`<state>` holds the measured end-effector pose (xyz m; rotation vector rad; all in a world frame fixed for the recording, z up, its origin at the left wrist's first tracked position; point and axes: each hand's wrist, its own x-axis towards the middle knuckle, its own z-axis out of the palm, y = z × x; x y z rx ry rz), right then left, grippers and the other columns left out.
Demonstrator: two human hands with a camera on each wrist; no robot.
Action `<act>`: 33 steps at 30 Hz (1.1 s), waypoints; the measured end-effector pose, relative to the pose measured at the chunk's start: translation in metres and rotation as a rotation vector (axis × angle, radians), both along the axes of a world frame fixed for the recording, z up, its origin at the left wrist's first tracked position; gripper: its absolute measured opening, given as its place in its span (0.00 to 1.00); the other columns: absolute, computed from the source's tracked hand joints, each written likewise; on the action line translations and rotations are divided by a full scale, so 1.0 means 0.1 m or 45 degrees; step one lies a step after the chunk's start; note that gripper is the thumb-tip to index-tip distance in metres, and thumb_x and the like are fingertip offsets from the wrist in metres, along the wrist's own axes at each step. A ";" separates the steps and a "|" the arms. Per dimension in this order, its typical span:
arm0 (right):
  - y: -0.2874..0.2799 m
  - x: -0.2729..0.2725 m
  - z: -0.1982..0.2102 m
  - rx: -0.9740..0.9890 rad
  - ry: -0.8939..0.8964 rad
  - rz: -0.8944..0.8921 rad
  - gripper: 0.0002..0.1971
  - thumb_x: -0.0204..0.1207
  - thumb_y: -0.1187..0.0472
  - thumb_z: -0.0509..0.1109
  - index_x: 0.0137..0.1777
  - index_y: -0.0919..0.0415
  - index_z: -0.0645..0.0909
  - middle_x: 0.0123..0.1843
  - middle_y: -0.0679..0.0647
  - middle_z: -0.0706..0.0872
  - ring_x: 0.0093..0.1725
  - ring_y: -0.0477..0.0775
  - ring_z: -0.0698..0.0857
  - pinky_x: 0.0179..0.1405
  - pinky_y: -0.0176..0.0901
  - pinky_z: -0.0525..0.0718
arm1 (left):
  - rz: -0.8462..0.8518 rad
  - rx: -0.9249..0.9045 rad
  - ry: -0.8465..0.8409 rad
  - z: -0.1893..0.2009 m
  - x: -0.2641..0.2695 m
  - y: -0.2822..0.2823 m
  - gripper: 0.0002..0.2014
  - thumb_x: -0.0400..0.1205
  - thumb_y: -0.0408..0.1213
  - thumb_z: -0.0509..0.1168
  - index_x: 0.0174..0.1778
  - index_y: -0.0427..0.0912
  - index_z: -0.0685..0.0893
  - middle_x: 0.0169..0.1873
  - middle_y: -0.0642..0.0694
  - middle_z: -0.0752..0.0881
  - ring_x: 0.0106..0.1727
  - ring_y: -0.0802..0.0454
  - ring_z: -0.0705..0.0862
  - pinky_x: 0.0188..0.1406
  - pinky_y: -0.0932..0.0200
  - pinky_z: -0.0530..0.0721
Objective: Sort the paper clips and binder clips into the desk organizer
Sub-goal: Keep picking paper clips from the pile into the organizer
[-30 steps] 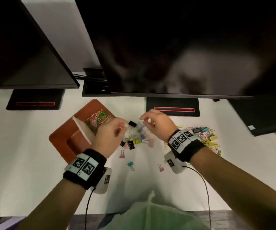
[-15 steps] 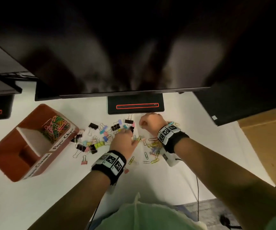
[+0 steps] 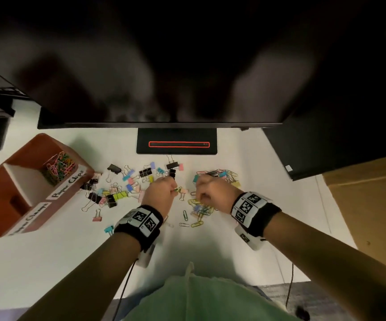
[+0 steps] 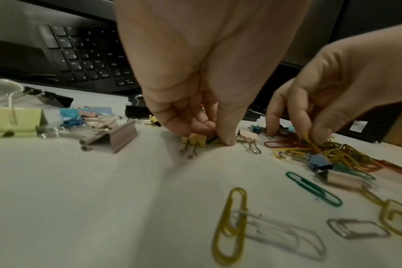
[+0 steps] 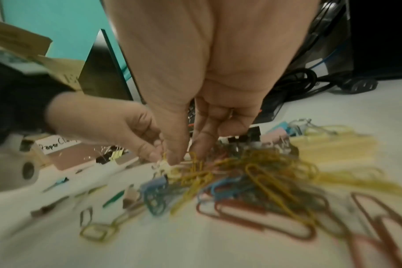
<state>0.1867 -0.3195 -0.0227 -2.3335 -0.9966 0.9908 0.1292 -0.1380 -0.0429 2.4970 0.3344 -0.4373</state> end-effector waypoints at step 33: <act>0.02 0.00 0.12 -0.088 -0.213 -0.119 0.08 0.77 0.61 0.63 0.53 0.57 0.81 0.53 0.55 0.86 0.53 0.57 0.83 0.54 0.49 0.82 | -0.302 -0.162 0.028 0.41 -0.39 0.29 0.10 0.79 0.34 0.67 0.55 0.43 0.81 0.39 0.48 0.86 0.41 0.53 0.83 0.44 0.62 0.81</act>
